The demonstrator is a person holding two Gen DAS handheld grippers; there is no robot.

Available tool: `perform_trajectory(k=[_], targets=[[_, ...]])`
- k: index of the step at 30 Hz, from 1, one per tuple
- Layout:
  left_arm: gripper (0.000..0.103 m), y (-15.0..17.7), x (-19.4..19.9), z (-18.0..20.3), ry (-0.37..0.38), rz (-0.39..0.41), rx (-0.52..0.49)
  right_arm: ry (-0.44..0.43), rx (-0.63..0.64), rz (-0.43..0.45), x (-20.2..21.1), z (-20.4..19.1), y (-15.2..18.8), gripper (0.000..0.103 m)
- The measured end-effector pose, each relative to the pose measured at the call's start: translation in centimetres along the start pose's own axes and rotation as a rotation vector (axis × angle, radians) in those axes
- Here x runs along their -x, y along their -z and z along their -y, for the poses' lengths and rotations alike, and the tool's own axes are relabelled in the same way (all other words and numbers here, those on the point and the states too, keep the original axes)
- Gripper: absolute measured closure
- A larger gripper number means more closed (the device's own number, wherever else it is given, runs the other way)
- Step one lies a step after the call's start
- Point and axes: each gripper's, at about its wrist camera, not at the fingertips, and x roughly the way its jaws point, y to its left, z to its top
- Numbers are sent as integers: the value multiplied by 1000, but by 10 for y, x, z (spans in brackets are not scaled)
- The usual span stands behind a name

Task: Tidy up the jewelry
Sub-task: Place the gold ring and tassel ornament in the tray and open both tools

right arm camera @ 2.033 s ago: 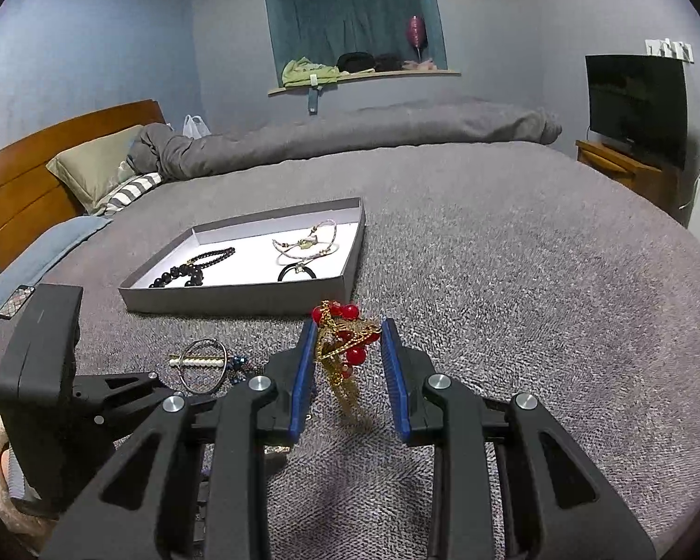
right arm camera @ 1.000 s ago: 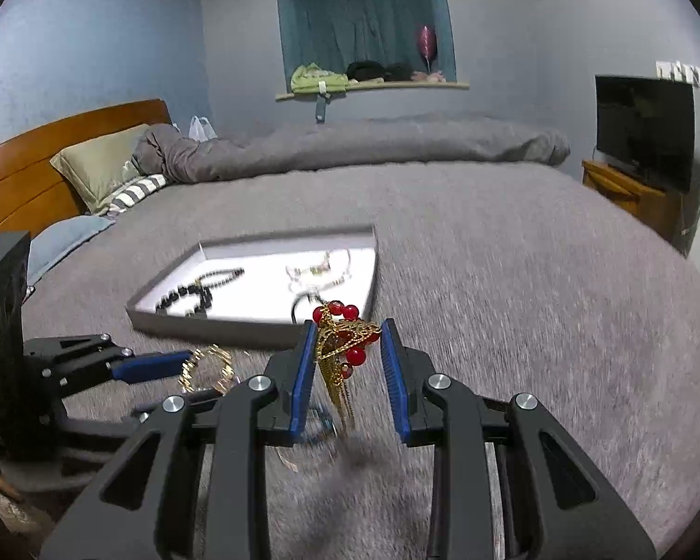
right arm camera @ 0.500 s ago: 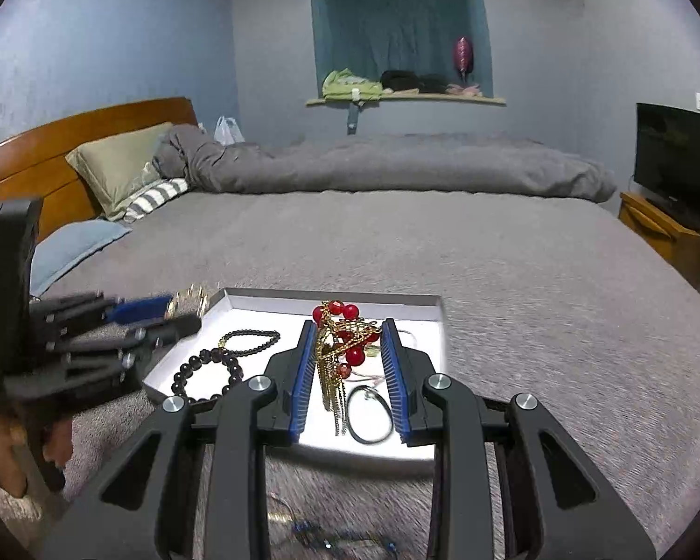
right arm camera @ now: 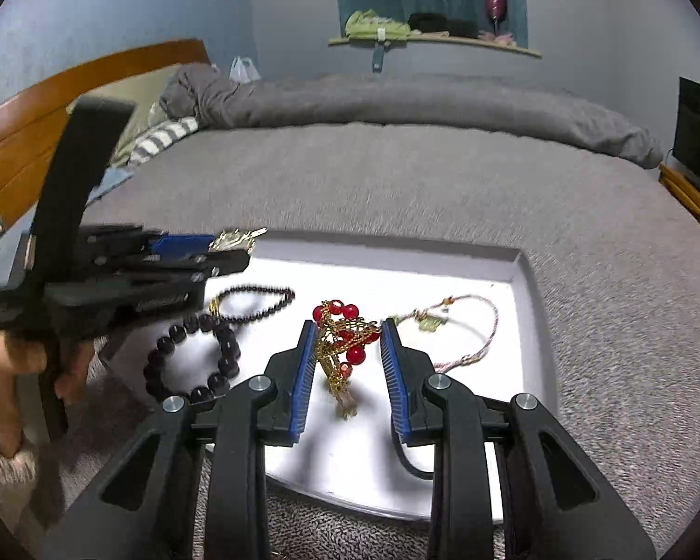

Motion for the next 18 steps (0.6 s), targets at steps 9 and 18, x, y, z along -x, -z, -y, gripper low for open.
perform_trajectory(k=[9, 18], targets=[[64, -5, -27, -14, -46, -100, 36, -12, 14, -77, -18, -3, 7, 75], [63, -4, -36, -16, -60, -123, 33, -2, 16, -88, -20, -6, 7, 75]])
